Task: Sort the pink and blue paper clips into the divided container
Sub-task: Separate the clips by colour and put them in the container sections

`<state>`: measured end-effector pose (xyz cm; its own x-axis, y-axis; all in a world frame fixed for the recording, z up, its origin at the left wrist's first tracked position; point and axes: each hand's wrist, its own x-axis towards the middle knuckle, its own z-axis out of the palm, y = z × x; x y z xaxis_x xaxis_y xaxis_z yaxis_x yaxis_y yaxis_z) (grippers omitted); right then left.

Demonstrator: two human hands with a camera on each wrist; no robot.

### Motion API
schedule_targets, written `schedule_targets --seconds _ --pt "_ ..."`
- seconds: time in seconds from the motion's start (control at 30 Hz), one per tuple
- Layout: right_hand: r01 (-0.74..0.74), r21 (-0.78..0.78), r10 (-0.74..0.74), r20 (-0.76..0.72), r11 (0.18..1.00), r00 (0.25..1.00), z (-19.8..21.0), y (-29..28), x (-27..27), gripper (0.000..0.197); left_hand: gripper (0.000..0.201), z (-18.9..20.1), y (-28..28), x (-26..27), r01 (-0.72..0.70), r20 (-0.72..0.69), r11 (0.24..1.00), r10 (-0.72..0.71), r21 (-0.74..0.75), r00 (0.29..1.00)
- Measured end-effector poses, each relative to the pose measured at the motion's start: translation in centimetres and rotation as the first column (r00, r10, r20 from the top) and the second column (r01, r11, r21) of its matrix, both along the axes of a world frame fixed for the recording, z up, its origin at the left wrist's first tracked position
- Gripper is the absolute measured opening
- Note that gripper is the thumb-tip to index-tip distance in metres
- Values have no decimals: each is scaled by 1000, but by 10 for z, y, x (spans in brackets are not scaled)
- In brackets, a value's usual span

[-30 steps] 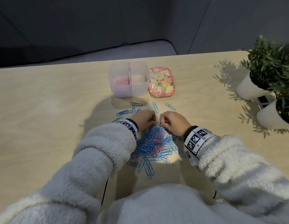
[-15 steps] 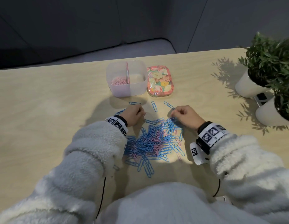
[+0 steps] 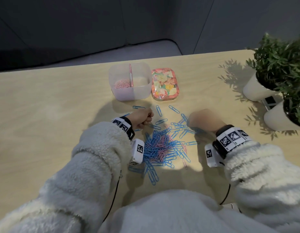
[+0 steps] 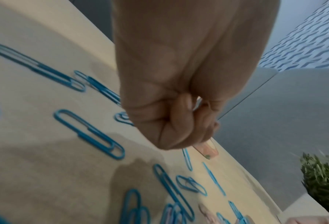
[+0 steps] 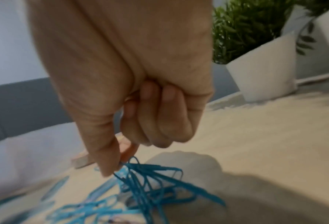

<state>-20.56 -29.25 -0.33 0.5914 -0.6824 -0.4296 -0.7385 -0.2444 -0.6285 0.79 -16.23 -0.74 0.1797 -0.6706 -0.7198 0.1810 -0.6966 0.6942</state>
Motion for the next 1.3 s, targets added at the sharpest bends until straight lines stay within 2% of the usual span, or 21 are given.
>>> schedule_targets --seconds 0.1,0.2,0.27,0.33,0.37,0.43,0.47,0.53,0.6,0.7,0.77,0.83,0.87,1.03,1.13,1.23,1.3 --pt "-76 -249 37 -157 966 987 0 2 5 15 39 -4 -5 -7 56 111 996 -49 -66 993" --pt "-234 -309 166 -231 922 959 2 11 17 27 30 -6 -12 -18 253 304 960 -206 -122 930" --pt "-352 -330 250 -314 876 916 4 13 22 26 24 -4 -16 -25 391 465 913 -299 -113 833" --pt "-401 -338 281 -352 851 893 4 12 24 16 19 -4 -17 -30 507 577 859 -379 -73 724" --pt "-393 -327 283 -336 859 898 5 12 24 5 17 -4 -16 -32 561 630 827 -417 -37 656" --pt "-304 -263 239 -254 915 937 3 7 23 15 19 -5 -16 -36 629 696 777 -466 26 546" --pt "-218 -207 180 -188 954 966 3 4 23 22 19 -6 -17 -36 641 708 767 -472 35 526" --pt "-54 -145 46 -61 988 997 3 -3 20 30 18 -8 -19 -38 656 735 754 -462 32 495" --pt "12 -184 -22 -50 983 998 2 -8 17 28 16 -9 -20 -38 667 756 744 -455 33 471" --pt "-83 -309 44 -130 947 991 3 -2 15 11 16 -10 -19 -39 682 777 730 -459 53 431" --pt "-178 -328 130 -164 928 978 1 7 17 8 18 -11 -17 -38 692 794 719 -458 67 399" --pt "-214 -301 166 -179 929 970 -4 14 21 5 19 -11 -15 -37 698 797 713 -458 65 394" --pt "-204 -275 158 -182 940 971 -6 14 24 4 19 -11 -14 -36 703 796 708 -465 72 387" --pt "-127 -79 114 -146 989 983 -14 8 31 27 18 -11 -12 -35 707 785 694 -511 136 350" --pt "-7 1 7 18 1000 1000 -7 7 21 30 19 -12 -10 -35 701 780 698 -515 143 354" --pt "113 134 -138 202 985 970 4 5 2 33 20 -12 -5 -32 692 792 714 -483 108 374" --pt "189 253 -251 242 949 937 10 5 -13 22 19 -13 -3 -29 680 799 729 -453 77 395"
